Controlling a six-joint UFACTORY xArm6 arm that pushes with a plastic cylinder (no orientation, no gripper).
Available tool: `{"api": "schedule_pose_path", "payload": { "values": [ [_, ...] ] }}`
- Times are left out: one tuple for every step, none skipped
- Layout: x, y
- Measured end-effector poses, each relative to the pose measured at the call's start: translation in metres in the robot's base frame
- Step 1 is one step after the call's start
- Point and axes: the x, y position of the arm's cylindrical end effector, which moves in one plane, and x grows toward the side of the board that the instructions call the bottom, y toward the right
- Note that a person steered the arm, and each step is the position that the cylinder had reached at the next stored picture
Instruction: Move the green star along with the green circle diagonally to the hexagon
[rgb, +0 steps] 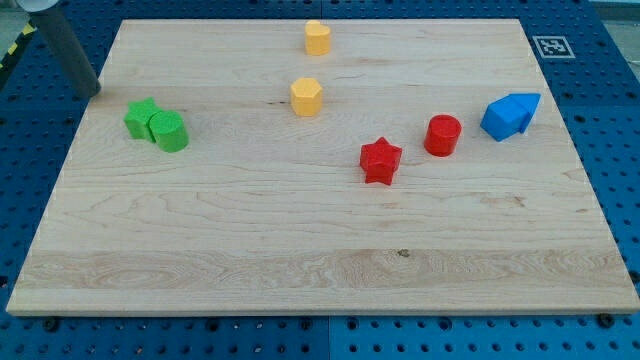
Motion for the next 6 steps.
{"api": "schedule_pose_path", "payload": {
  "values": [
    [0.01,0.003],
    [0.033,0.018],
    [0.051,0.042],
    [0.063,0.069],
    [0.072,0.095],
    [0.074,0.12]
  ]
}}
